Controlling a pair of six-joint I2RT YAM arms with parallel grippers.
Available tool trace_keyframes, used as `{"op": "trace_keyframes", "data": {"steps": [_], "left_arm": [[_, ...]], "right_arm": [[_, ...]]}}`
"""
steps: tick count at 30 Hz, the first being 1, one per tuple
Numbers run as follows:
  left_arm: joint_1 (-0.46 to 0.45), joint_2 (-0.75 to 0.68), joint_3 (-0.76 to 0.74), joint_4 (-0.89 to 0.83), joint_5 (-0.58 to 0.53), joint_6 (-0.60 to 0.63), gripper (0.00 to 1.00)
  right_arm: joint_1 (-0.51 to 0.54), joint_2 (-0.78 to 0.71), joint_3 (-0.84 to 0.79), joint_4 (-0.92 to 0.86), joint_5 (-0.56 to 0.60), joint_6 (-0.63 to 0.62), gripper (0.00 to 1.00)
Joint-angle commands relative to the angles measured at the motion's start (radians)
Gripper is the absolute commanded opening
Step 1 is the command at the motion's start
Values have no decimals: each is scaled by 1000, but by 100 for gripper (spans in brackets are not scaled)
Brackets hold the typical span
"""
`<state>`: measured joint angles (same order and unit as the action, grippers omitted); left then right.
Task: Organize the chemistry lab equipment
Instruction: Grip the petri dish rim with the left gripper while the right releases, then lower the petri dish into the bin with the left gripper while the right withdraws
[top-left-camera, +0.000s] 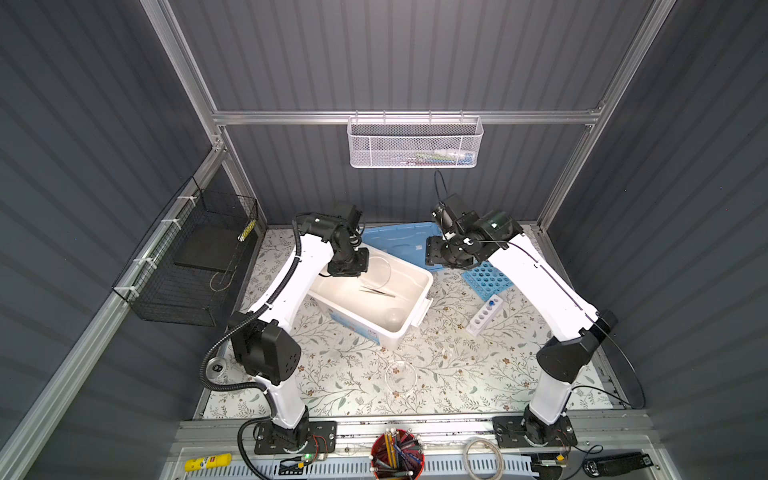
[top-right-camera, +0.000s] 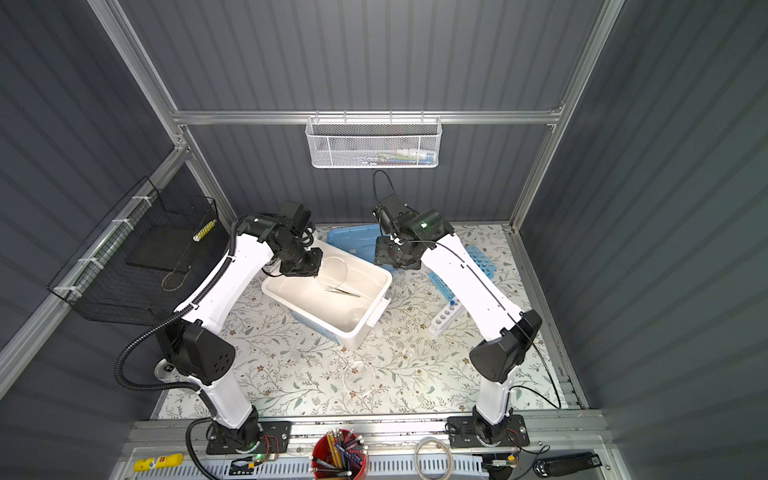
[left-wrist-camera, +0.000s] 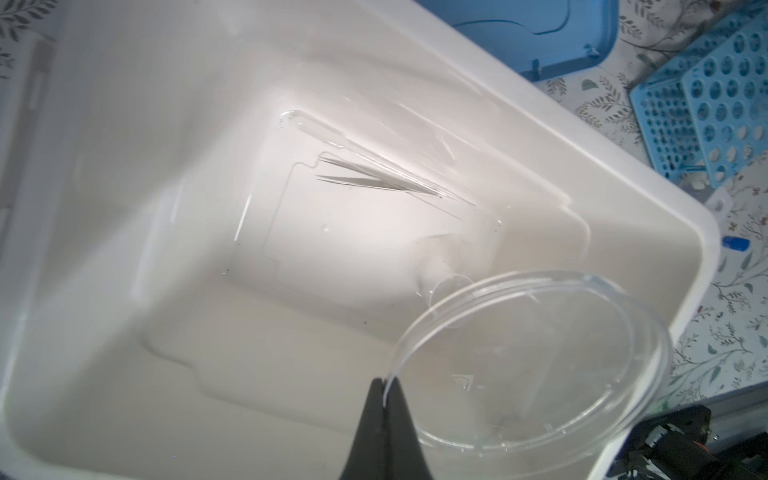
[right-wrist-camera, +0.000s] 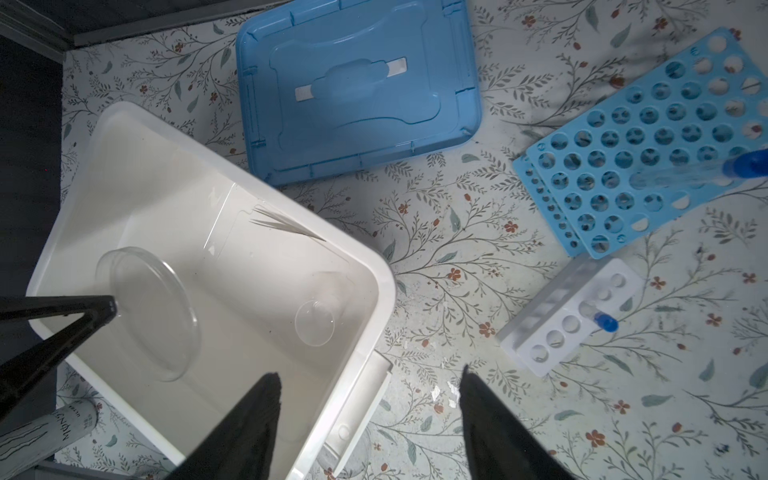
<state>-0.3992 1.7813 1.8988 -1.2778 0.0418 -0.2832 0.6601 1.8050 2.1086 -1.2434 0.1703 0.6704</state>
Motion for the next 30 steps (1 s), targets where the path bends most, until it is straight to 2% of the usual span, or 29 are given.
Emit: {"op": "trace_keyframes", "data": {"steps": [1, 6, 12, 14, 20, 25, 30], "left_arm": [[2, -44, -46, -35, -32, 68, 0], [14, -28, -86, -11, -40, 82, 0], [18, 9, -92, -16, -89, 100, 0], [22, 51, -67, -18, -100, 114, 0], [27, 157, 8, -20, -113, 127, 0], [34, 206, 2, -15, -105, 131, 0], [35, 189, -61, 12, -123, 92, 0]], "right_arm": [[-31, -20, -89, 90, 17, -30, 71], [-104, -51, -237, 258, 10, -95, 73], [-207, -50, -322, 391, -40, -126, 79], [-241, -29, -316, 418, -74, -136, 86], [-296, 59, -205, 383, -123, -184, 99], [-330, 77, -212, 408, -162, -181, 99], [-359, 87, -204, 406, -201, -206, 99]]}}
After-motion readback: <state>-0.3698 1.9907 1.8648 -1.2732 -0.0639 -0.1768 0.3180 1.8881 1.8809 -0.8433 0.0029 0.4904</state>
